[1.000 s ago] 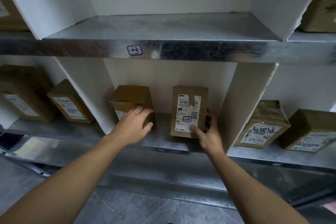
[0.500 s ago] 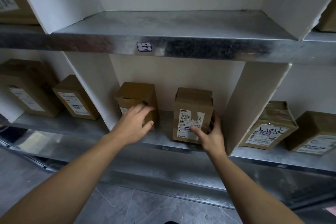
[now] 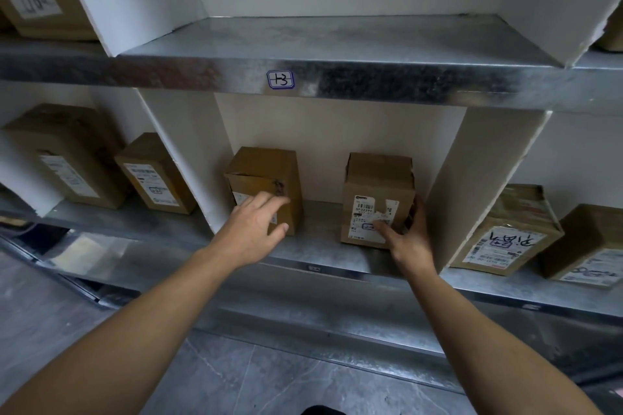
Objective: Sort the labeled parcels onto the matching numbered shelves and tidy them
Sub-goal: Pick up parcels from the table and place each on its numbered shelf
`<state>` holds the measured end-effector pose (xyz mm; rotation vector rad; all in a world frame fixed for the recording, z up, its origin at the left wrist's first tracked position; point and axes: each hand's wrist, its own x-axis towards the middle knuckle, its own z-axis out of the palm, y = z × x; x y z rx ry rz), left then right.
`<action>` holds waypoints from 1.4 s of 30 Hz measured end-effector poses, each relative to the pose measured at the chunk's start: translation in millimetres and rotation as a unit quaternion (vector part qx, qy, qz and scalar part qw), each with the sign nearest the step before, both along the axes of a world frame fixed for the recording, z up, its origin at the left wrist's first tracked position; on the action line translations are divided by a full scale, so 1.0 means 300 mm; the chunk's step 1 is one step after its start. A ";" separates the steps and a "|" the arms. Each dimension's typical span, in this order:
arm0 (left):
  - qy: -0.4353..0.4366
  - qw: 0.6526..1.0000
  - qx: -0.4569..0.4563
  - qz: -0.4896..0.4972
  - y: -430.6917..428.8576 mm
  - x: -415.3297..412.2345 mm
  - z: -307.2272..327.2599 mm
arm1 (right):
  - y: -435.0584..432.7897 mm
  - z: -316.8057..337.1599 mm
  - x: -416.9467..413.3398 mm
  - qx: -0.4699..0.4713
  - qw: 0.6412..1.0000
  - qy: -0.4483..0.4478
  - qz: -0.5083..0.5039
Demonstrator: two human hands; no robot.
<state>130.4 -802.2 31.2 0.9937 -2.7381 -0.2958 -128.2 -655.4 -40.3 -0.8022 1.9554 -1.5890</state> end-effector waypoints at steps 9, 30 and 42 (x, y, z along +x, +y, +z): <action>0.008 0.999 0.009 -0.034 0.058 0.010 0.048 | 0.130 0.056 0.100 0.129 0.988 0.079 -0.038; -0.112 0.955 0.012 -0.275 0.837 0.096 -0.152 | 1.144 0.008 0.531 0.423 0.821 0.382 -0.034; -0.085 0.879 -0.039 -0.467 1.578 -0.467 -0.083 | 1.948 0.076 0.397 0.552 0.757 0.270 -0.220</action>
